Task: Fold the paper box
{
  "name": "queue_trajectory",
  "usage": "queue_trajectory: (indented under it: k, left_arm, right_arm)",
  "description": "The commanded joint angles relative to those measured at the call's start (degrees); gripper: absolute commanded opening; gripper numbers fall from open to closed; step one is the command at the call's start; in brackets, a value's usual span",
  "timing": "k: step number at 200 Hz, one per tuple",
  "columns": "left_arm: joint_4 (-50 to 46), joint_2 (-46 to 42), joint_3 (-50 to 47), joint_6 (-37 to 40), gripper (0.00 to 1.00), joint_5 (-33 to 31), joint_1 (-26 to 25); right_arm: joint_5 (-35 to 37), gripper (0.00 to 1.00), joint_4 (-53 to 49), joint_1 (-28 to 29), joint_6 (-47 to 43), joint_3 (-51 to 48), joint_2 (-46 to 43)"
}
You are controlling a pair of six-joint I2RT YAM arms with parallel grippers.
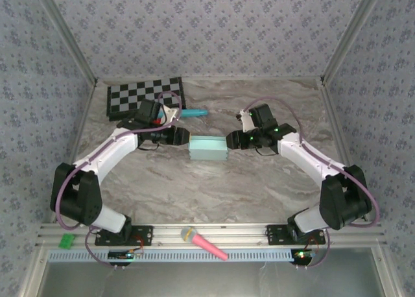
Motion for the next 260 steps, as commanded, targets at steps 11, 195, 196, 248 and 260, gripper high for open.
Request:
queue_trajectory:
  k: [11, 195, 196, 248, 260]
  left_arm:
    - [1.23, 2.22, 0.31, 0.02, 0.48, 1.91, -1.03]
    - [0.98, 3.08, -0.04, -0.62, 0.36, 1.87, -2.89]
    - [0.97, 3.12, -0.04, -0.62, 0.36, 1.85, -2.89]
    - [0.28, 1.28, -0.56, -0.27, 0.40, -0.19, -2.90]
    - [0.14, 0.91, -0.61, -0.13, 0.42, -0.73, -2.85]
  right_arm:
    - [-1.44, 0.48, 0.28, 0.46, -0.28, 1.04, 0.78]
    - [-3.34, 0.32, 1.51, 0.86, 1.75, 1.64, 2.25]
    - [-3.29, 0.32, 1.52, 0.87, 1.79, 1.65, 2.25]
    - [-0.56, 0.39, -1.67, 0.59, 0.38, 2.10, 1.28]
    - [-0.17, 0.41, -2.15, 0.59, 0.18, 2.02, 0.93]
